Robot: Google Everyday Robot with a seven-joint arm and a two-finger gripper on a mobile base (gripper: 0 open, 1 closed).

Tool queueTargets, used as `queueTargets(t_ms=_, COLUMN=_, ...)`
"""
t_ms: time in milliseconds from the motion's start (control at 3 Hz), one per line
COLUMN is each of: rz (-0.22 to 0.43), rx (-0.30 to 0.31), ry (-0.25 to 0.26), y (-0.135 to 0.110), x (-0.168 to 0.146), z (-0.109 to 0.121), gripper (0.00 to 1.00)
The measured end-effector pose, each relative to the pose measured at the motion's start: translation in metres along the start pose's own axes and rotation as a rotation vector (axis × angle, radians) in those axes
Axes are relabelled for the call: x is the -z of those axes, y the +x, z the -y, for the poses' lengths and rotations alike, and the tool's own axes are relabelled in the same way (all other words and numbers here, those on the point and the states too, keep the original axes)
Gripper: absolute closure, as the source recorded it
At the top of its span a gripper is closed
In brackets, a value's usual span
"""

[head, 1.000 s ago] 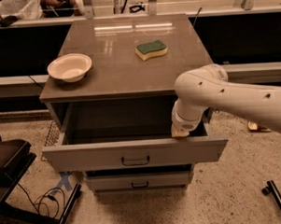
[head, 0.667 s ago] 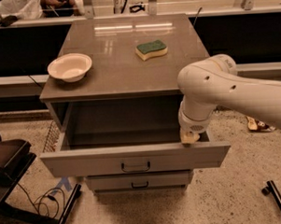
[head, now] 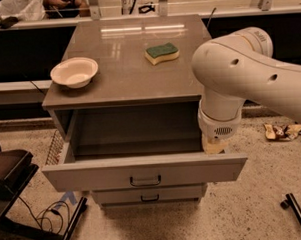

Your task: Open top drawer

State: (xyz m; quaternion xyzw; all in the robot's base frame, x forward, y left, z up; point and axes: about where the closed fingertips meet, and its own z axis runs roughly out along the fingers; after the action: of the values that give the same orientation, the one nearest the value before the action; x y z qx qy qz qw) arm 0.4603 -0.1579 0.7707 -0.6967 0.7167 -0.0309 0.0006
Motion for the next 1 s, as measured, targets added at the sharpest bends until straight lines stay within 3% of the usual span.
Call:
queueTargets(t_ms=333, rz=0.027, rx=-0.015, ry=0.018, y=0.002, x=-0.028, z=0.026, gripper=1.0)
queueTargets(t_ms=1000, rz=0.143, rx=-0.044, ry=0.049, y=0.005, x=-0.104, z=0.08, gripper=1.0)
